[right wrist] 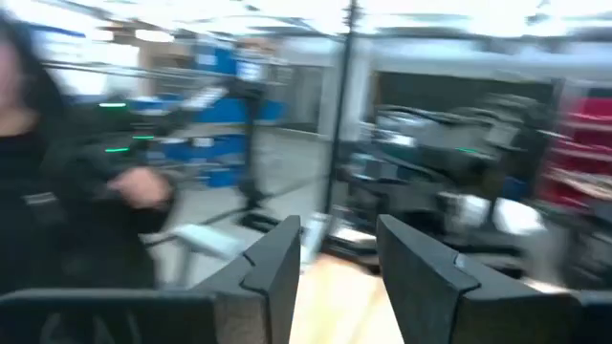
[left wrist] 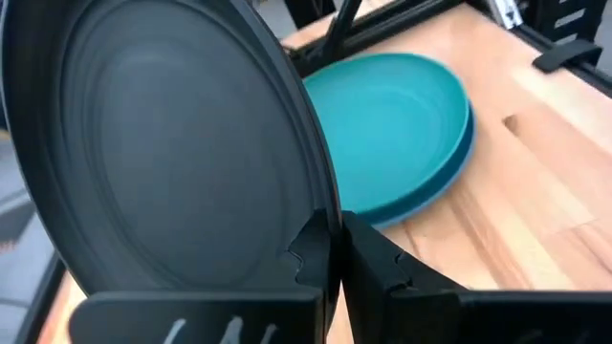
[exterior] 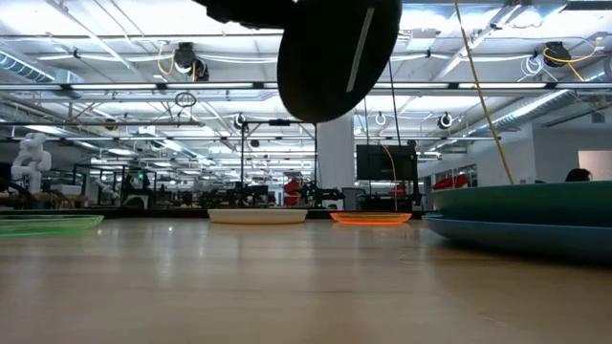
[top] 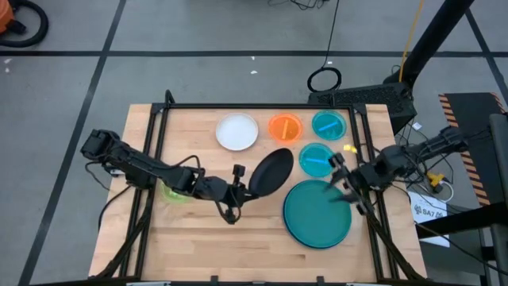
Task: Stack plastic plates
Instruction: Stack the black plate on top of the green plate
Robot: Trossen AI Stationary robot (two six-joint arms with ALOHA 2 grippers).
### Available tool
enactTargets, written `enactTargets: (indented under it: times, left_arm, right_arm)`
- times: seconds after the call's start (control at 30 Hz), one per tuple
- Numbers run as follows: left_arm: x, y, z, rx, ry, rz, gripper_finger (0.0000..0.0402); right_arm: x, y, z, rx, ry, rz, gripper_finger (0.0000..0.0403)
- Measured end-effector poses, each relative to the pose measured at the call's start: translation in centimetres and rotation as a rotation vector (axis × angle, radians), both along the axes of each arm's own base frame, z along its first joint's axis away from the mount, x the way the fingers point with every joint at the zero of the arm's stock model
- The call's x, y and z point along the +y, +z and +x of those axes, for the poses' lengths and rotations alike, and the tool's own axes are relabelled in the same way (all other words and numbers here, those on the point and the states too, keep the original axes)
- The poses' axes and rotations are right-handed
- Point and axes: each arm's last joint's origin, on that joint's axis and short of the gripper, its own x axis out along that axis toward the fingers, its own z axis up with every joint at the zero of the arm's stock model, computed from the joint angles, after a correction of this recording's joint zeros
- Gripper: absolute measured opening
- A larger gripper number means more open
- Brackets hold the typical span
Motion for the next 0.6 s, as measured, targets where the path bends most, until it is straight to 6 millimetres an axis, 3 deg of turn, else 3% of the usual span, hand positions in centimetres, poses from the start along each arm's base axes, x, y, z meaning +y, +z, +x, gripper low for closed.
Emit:
enactTargets:
  times: [0.23,0.6]
  left_arm:
    - [-0.2,0.8,0.3,-0.085,-0.022,0.011,0.0016]
    - [-0.2,1.1,0.4,-0.114,-0.065,-0.003,0.0016]
  right_arm:
    - [2.1,0.2,-0.4,-0.115,0.138,-0.095,0.0132]
    - [3.2,0.0,-0.4,-0.176,0.171,-0.191,0.0132]
